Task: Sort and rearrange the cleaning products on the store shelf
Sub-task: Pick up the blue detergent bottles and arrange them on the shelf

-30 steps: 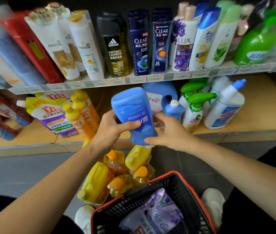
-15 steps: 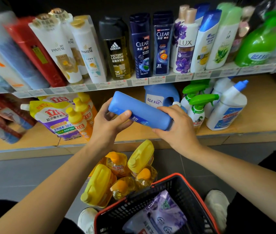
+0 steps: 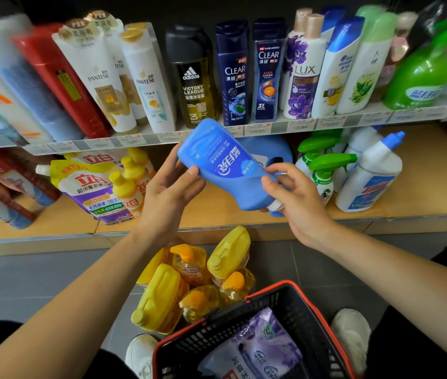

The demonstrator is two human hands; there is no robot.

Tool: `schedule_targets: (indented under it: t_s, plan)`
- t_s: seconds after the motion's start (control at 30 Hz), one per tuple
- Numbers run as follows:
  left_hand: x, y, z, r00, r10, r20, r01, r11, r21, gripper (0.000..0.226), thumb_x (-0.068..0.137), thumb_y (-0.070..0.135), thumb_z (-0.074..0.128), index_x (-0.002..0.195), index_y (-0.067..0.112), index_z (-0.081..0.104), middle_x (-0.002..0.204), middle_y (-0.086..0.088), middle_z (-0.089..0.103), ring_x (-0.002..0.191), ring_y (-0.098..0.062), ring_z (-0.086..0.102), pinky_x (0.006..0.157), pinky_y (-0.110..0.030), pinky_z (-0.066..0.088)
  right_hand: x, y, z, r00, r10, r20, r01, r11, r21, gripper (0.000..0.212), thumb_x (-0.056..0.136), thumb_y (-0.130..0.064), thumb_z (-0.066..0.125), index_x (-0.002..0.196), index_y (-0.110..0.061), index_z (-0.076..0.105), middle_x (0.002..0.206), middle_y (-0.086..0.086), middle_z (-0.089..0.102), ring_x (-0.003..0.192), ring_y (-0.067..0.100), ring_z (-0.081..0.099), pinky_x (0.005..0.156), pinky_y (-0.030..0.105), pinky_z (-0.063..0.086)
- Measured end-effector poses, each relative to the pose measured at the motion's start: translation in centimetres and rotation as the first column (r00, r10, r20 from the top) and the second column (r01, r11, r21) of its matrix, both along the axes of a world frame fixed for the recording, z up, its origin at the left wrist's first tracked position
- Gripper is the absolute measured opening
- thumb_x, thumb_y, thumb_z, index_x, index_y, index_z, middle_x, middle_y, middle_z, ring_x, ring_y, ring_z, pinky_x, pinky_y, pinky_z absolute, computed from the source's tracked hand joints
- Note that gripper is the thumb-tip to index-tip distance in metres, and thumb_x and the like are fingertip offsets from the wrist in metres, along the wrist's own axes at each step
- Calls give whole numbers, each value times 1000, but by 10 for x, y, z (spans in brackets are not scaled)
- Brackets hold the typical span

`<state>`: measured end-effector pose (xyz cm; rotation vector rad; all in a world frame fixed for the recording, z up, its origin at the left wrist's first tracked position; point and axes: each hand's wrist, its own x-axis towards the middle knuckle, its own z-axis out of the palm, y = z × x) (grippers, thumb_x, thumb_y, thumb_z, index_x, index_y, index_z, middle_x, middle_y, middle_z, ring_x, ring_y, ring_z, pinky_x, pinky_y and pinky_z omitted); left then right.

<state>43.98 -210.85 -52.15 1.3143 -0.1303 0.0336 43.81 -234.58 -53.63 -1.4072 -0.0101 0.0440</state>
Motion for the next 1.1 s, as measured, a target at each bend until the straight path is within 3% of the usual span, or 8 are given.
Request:
schedule_targets:
  t_s: [0.17, 0.37, 0.43, 0.6, 0.7, 0.87, 0.97, 1.1]
  plan:
    - [-3, 1, -1, 995, 51, 81, -64, 984, 169, 62, 90, 18, 70, 148, 23, 48, 138, 1, 62, 125, -23, 62, 101, -38, 54, 6, -5, 3, 976, 67, -209, -42, 991, 123, 14, 100, -21, 58, 110, -11, 61, 115, 8, 63, 81, 19, 68, 55, 31, 55]
    - [-3, 5, -5, 953, 288, 95, -302, 926, 225, 42, 83, 30, 72, 119, 12, 62, 107, 3, 70, 96, -6, 65, 83, -23, 52, 7, -13, 3, 967, 244, -79, -234, 965, 120, 69, 75, 0, 76, 136, -21, 53, 126, 11, 61, 100, 27, 67, 83, 37, 59]
    - [-3, 6, -6, 952, 297, 78, -307, 925, 224, 34, 83, 32, 71, 109, 13, 60, 102, 4, 68, 94, -3, 65, 80, -20, 51, 8, -13, 3, 968, 246, -46, -244, 969, 42, 71, 75, 9, 76, 135, -20, 54, 121, 8, 61, 96, 30, 66, 73, 30, 58]
    - [-5, 7, -7, 980, 199, -18, -195, 974, 118, 31, 87, 40, 70, 105, 20, 56, 107, 3, 74, 104, -14, 72, 77, -25, 59, 6, -10, 5, 962, 207, -181, -201, 978, 48, 55, 74, -46, 72, 113, -8, 61, 89, 21, 71, 67, 25, 72, 55, 27, 57]
    - [-6, 9, -4, 989, 141, -56, -138, 989, 52, 46, 80, 38, 77, 113, 18, 53, 111, -5, 75, 106, -25, 73, 78, -32, 62, 10, -12, 6, 948, 220, -230, -230, 973, -20, 61, 77, -60, 62, 109, -7, 62, 88, 21, 73, 71, 29, 73, 60, 33, 60]
    - [-8, 6, -7, 964, 225, -142, -211, 972, 107, 46, 81, 39, 76, 116, 17, 57, 105, -1, 77, 102, -24, 74, 79, -39, 63, 11, -11, 7, 951, 274, -147, -242, 949, 202, 59, 77, -17, 75, 128, -13, 46, 124, 15, 61, 99, 33, 68, 77, 37, 60]
    - [-6, 5, -10, 964, 199, -176, -186, 979, 85, 45, 80, 34, 76, 119, 15, 63, 110, 0, 75, 106, -21, 72, 77, -35, 63, 13, -14, 4, 960, 279, 21, -279, 960, 28, 81, 74, 18, 73, 139, -21, 43, 136, 10, 54, 109, 37, 65, 90, 47, 57]
    - [-5, 4, -19, 951, 85, -298, -88, 996, 4, 48, 82, 21, 80, 125, 8, 64, 122, -11, 68, 111, -26, 71, 76, -30, 62, 18, -27, 9, 932, 336, 137, -313, 936, -160, 76, 78, 19, 71, 135, -27, 52, 133, 5, 59, 106, 33, 71, 94, 43, 57]
